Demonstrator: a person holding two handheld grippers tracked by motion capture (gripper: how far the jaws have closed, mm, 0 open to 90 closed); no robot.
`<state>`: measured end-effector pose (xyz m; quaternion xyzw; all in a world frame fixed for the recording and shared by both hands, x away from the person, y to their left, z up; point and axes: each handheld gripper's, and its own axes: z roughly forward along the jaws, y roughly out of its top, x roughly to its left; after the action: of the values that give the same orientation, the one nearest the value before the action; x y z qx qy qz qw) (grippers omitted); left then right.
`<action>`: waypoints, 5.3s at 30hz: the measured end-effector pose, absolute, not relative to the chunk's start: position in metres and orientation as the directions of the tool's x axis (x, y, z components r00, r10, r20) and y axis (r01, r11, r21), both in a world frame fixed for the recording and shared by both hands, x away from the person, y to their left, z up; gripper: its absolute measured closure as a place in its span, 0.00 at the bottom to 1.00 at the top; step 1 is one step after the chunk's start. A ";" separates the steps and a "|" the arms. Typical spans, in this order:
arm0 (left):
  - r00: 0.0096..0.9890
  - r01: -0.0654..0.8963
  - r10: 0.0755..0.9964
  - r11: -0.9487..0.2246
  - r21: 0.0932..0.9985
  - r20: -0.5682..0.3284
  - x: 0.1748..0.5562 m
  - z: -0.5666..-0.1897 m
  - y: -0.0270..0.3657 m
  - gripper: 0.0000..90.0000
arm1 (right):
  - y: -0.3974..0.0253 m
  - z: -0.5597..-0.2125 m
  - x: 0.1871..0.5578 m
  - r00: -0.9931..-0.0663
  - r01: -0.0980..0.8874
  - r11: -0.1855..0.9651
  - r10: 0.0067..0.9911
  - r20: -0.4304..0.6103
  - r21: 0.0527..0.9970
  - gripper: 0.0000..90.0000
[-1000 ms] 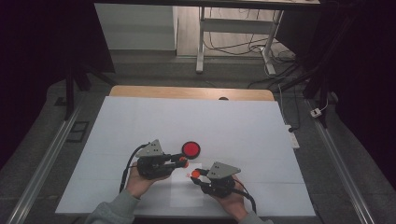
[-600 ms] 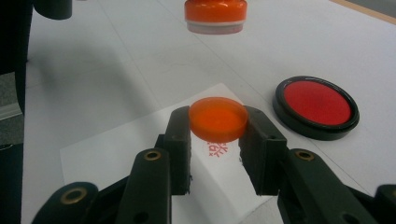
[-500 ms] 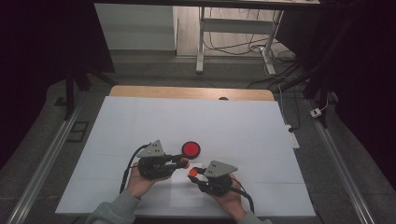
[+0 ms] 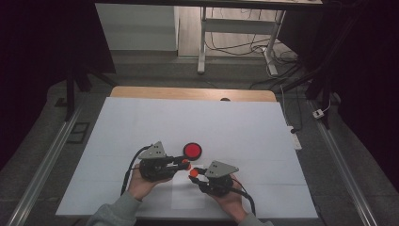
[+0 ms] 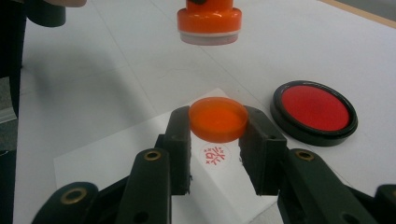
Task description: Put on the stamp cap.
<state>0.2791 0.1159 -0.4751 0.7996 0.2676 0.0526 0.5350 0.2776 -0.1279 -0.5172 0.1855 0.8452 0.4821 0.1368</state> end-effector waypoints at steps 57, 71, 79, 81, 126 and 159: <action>0.859 0.377 0.469 -0.312 0.872 -0.204 0.279 -0.484 0.105 0.80 | -0.120 -0.509 0.278 -0.894 0.174 0.418 0.446 -0.035 0.892 0.72; 0.858 0.359 0.483 -0.327 0.874 -0.171 0.277 -0.486 0.100 0.81 | -0.120 -0.509 0.279 -0.894 0.193 0.423 0.448 -0.020 0.886 0.72; 0.852 0.367 0.491 -0.317 0.875 -0.181 0.277 -0.489 0.098 0.81 | -0.122 -0.510 0.280 -0.892 0.206 0.427 0.453 -0.010 0.880 0.72; 0.852 0.368 0.491 -0.311 0.876 -0.183 0.277 -0.489 0.098 0.81 | -0.122 -0.510 0.281 -0.893 0.209 0.419 0.451 -0.003 0.884 0.72; 0.845 0.374 0.498 -0.291 0.881 -0.195 0.278 -0.491 0.096 0.80 | -0.127 -0.512 0.284 -0.897 0.222 0.408 0.441 0.021 0.886 0.68; 0.832 0.369 0.519 -0.254 0.894 -0.196 0.282 -0.482 0.116 0.80 | -0.198 -0.508 0.294 -0.826 0.281 0.403 0.563 0.006 0.871 0.56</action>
<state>0.2820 0.1157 -0.4821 0.7888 0.2813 0.0691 0.5422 0.2939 -0.1980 -0.5076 0.2559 0.8246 0.4829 0.1460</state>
